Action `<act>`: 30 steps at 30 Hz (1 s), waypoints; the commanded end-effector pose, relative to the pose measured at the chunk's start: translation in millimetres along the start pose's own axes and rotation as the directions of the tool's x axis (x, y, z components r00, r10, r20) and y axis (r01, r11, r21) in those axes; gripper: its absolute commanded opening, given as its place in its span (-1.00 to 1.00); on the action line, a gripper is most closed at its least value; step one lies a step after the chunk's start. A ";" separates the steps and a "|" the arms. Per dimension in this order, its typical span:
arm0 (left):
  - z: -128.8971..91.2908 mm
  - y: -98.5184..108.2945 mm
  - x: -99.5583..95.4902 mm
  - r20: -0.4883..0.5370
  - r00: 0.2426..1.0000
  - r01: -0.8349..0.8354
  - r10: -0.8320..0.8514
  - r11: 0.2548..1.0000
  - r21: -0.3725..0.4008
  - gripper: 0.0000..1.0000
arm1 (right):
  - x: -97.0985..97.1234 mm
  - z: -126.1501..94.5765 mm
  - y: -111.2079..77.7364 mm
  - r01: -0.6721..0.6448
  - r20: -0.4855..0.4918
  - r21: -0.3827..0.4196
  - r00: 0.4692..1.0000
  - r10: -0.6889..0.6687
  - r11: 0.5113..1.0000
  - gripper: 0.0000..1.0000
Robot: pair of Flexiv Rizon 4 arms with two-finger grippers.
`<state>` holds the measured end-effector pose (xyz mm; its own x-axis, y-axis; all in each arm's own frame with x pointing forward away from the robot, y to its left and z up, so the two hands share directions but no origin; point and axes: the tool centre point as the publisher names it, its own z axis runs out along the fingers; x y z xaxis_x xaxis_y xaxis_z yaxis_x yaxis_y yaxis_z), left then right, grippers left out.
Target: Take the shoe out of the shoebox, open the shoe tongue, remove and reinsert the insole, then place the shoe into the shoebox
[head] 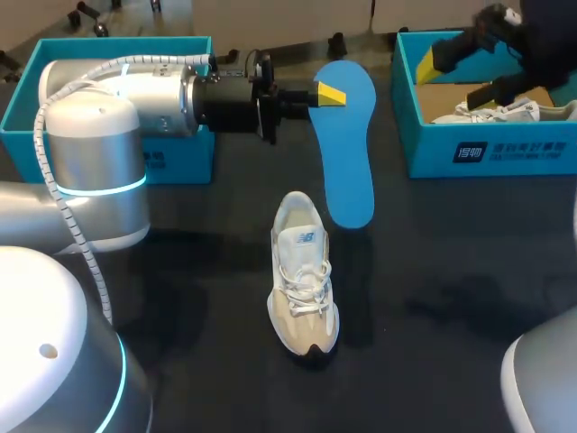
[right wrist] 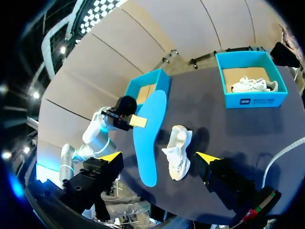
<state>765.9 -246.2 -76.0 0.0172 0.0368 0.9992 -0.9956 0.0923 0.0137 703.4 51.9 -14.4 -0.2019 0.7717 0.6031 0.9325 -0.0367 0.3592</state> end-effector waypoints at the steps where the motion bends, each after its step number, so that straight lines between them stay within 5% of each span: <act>1: 0.7 -0.3 0.0 0.004 1.000 0.001 -0.001 1.000 -0.001 -1.00 | -10.0 8.0 -7.4 -0.005 -0.281 -0.015 0.960 0.001 1.000 1.00; 30: 0.7 -0.3 0.0 0.004 1.000 0.001 -0.001 1.000 -0.001 -1.00 | -32.4 27.5 -14.3 -0.036 -0.487 0.047 0.872 0.055 0.998 1.00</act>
<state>765.8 -246.2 -76.0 0.0172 0.0367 0.9992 -0.9956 0.0924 0.0138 701.8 45.0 -55.1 -0.2686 0.3862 0.8824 0.9516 -0.0354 0.3052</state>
